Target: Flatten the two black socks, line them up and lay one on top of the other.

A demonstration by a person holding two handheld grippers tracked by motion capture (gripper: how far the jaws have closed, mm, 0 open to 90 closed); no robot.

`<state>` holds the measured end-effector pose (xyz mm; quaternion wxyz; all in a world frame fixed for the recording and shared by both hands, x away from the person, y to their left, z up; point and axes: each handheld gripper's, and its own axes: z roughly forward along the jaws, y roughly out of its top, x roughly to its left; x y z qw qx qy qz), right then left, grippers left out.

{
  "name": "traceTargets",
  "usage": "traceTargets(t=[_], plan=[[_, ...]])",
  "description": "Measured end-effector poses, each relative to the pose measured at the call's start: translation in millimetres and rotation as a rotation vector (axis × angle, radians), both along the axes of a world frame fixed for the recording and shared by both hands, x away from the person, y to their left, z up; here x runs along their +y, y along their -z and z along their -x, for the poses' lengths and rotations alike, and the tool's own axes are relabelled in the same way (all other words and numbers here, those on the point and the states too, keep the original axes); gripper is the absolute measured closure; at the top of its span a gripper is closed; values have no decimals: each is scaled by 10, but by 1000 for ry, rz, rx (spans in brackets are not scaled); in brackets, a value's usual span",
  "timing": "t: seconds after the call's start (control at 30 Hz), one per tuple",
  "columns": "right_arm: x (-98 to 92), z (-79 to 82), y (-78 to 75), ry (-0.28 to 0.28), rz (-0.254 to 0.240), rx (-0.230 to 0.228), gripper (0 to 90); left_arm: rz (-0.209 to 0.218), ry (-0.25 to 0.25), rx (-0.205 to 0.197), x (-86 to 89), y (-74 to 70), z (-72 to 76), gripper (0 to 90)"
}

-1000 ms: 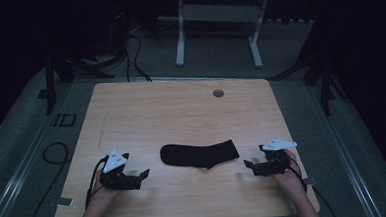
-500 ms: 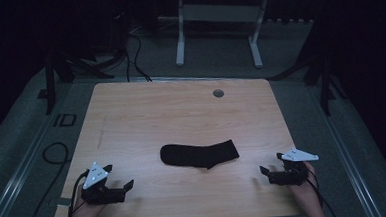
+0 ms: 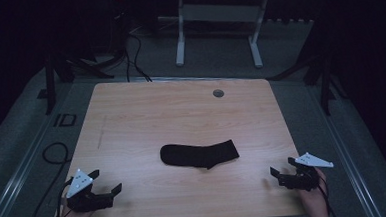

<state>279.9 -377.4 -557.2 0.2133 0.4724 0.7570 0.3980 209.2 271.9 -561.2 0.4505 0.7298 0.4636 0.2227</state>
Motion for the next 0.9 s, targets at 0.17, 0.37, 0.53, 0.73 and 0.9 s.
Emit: traceTargets(t=[0.17, 0.37, 0.53, 0.73, 0.9], plan=[[-12, 47, -8, 10, 2, -5, 110, 32, -27, -20, 59, -10, 45, 28], [-12, 69, -5, 44, 17, -19, 110, 23, -49, -43, 93, -10, 75, 28], [-18, 78, -12, 60, 10, -42, 110, 22, -49, -44, 82, -7, 79, 28], [-3, 74, -3, 65, 28, -46, 110, 11, -42, -41, 64, 9, 75, 28], [8, 69, 7, 54, 44, -44, 110, 14, -39, -47, 65, 10, 79, 28]])
